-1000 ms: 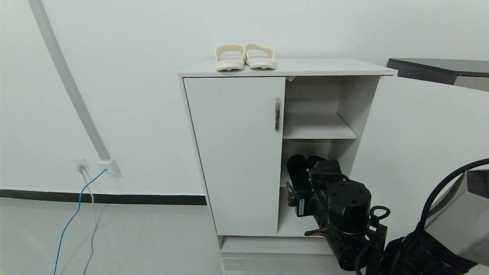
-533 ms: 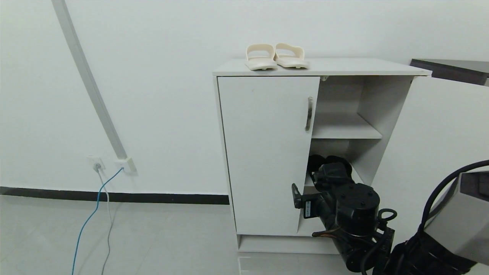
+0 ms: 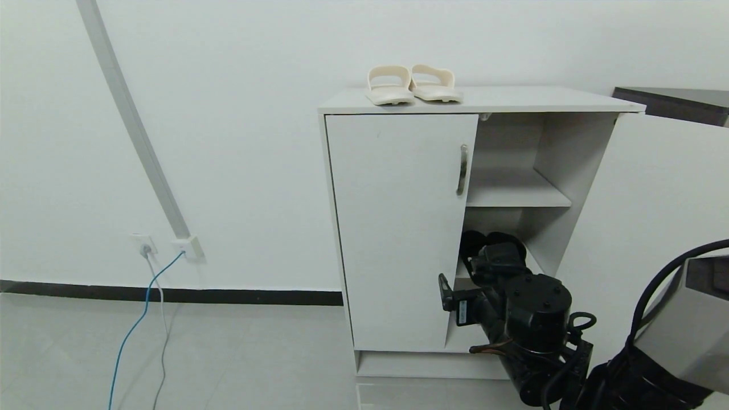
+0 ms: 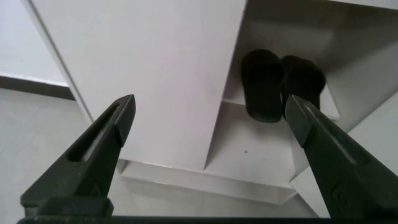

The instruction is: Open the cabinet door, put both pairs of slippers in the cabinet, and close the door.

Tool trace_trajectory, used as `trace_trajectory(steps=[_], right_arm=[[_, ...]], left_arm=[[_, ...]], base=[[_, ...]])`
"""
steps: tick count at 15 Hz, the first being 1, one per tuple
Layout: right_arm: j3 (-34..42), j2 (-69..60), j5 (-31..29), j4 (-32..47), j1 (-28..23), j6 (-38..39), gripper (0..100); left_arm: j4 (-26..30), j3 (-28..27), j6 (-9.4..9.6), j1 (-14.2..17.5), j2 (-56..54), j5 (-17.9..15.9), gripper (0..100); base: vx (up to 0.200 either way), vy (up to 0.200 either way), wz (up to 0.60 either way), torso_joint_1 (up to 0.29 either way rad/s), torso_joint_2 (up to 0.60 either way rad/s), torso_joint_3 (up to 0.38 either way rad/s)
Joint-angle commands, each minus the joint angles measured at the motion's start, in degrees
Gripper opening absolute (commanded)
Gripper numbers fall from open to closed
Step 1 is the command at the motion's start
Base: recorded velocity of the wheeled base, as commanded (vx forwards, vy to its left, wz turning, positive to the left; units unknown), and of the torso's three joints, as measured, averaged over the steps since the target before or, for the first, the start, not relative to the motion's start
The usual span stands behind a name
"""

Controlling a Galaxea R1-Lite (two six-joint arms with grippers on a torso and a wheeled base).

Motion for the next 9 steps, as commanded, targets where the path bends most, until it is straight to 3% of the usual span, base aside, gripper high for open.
trace_trajectory(steps=[1,5,9], right_arm=[[0.0,0.2,0.0,0.0,0.0,0.0,100],[0.0,0.2,0.0,0.0,0.0,0.0,100],[0.0,0.2,0.0,0.0,0.0,0.0,100]], left_arm=[[0.0,0.0,-0.01,0.0,0.1,0.0,0],[0.0,0.0,-0.01,0.0,0.0,0.0,0],[0.0,0.0,-0.01,0.0,0.1,0.0,0]], base=[[0.000,0.000,0.00,0.000,0.00,0.000],[0.000,0.000,0.00,0.000,0.00,0.000],[0.000,0.000,0.00,0.032,-0.30,-0.264]])
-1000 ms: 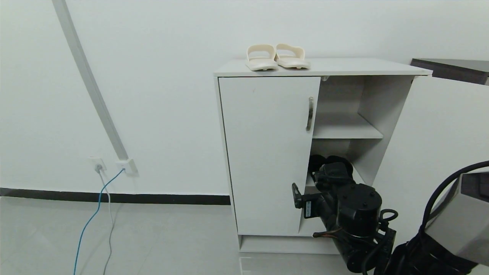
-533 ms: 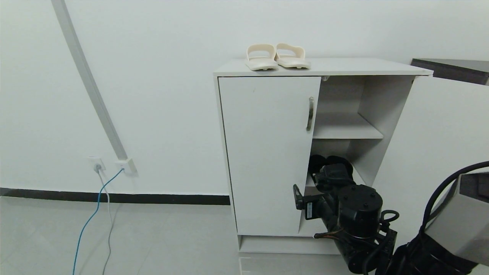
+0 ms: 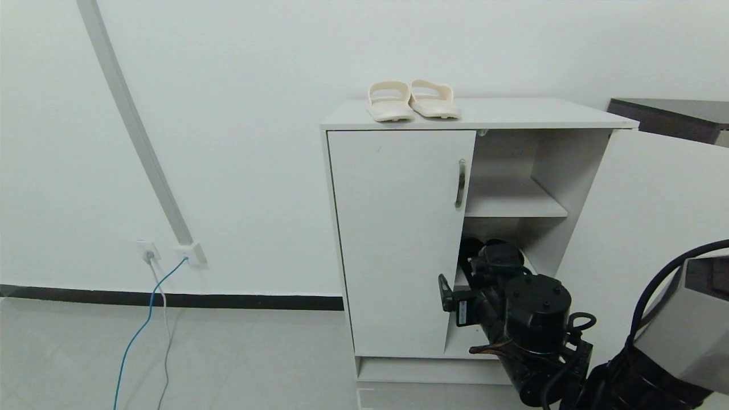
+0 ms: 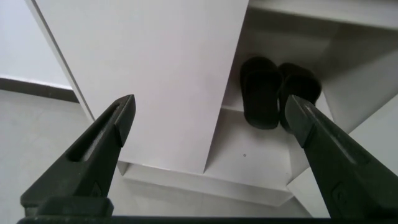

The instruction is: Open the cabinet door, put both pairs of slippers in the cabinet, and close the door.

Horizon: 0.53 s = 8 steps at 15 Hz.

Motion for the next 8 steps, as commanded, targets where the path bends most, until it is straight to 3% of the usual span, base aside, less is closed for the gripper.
trace_trajectory(steps=[1,8], right_arm=[[0.0,0.3,0.0,0.0,0.0,0.0,100],[0.1,0.4,0.0,-0.1,0.1,-0.1,100]], left_arm=[[0.0,0.0,-0.01,0.0,0.1,0.0,0],[0.0,-0.1,-0.01,0.0,0.0,0.0,0]], base=[[0.000,0.000,0.00,0.071,-0.41,-0.349],[0.000,0.000,0.00,0.124,-0.46,-0.343]])
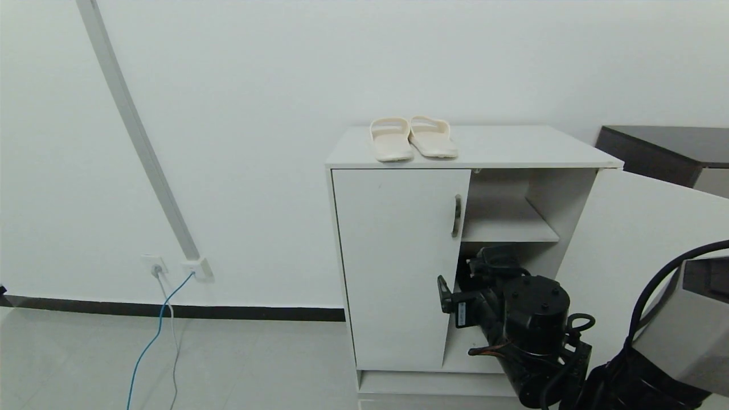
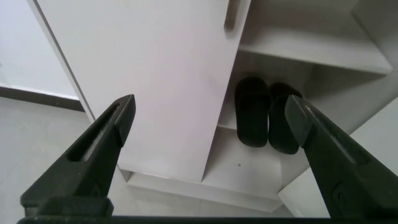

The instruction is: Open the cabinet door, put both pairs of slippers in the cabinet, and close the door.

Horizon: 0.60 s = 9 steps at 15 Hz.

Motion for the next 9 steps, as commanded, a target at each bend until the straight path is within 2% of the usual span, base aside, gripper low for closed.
trace_trajectory(steps=[1,9], right_arm=[[0.0,0.2,0.0,0.0,0.0,0.0,100],[0.0,0.3,0.0,0.0,0.0,0.0,100]], left_arm=[[0.0,0.0,-0.01,0.0,0.0,0.0,0],[0.0,0.0,-0.01,0.0,0.0,0.0,0]], base=[[0.000,0.000,0.00,0.149,-0.47,-0.310],[0.000,0.000,0.00,0.190,-0.50,-0.316]])
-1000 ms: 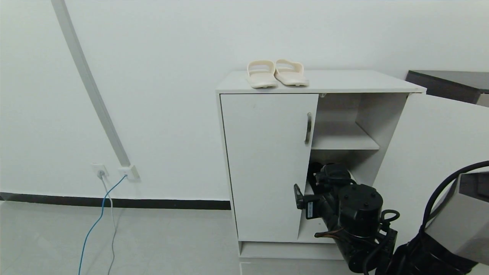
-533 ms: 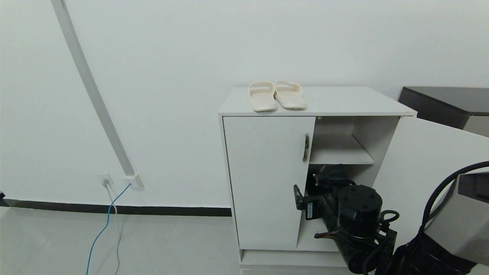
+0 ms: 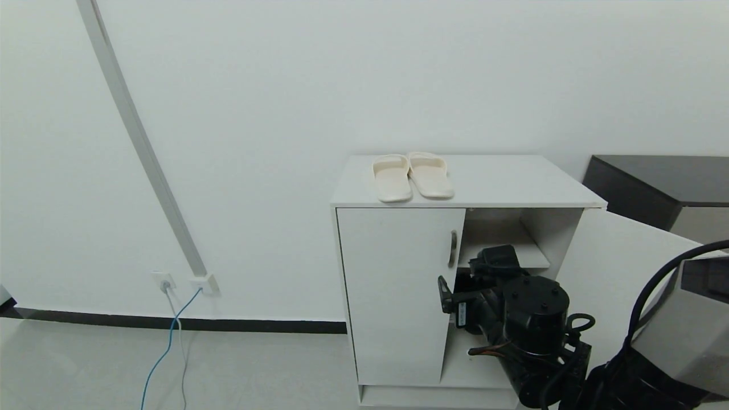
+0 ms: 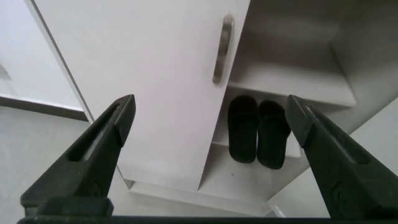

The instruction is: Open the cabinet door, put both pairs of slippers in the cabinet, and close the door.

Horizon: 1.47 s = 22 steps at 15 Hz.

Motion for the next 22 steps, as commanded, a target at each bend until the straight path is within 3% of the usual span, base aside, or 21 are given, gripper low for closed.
trace_trajectory(steps=[1,15,17,22], right_arm=[[0.0,0.2,0.0,0.0,0.0,0.0,100],[-2.5,3.5,4.6,-1.8,0.0,0.1,100],[-9.2,2.7,4.6,5.3,0.0,1.1,100],[-26.5,-3.0,6.1,35.5,0.1,10.8,100]], left_arm=[[0.0,0.0,-0.01,0.0,0.0,0.0,0],[0.0,0.0,-0.10,0.0,0.0,0.2,0],[0.0,0.0,-0.01,0.0,0.1,0.2,0],[0.0,0.0,0.17,0.0,0.1,0.2,0]], base=[[0.000,0.000,0.00,0.222,-0.54,-0.325],[0.000,0.000,0.00,0.227,-0.52,-0.295],[0.000,0.000,0.00,0.146,-0.32,-0.166],[0.000,0.000,0.00,0.007,-0.01,-0.008]])
